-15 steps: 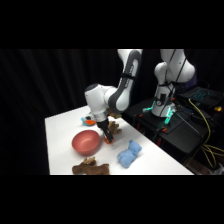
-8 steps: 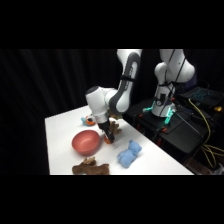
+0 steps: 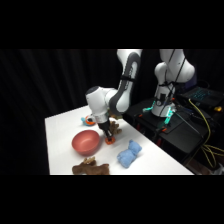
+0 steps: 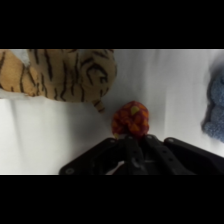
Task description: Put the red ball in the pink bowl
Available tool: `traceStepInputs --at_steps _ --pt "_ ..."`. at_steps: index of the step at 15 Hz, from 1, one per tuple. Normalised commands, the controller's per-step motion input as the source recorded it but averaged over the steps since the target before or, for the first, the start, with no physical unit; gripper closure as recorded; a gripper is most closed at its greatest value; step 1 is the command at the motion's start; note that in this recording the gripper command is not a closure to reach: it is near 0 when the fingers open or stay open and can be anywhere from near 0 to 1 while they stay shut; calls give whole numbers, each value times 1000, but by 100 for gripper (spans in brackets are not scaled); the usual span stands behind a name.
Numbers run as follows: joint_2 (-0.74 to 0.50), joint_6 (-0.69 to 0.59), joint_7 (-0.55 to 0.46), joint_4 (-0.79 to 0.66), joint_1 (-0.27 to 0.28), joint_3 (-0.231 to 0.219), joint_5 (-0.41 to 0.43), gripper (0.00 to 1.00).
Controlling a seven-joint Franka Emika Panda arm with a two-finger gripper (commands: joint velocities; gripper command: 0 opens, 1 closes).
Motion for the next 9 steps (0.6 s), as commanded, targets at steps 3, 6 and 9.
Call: traceStepInputs --at_steps 3,6,9 --pt "-354 -133 -84 -151 -67 38 113 18" --pt "-656 -329 -34 -250 -33 -15 74 18" --pt "-640 -432 43 -103 52 -106 -81 18"
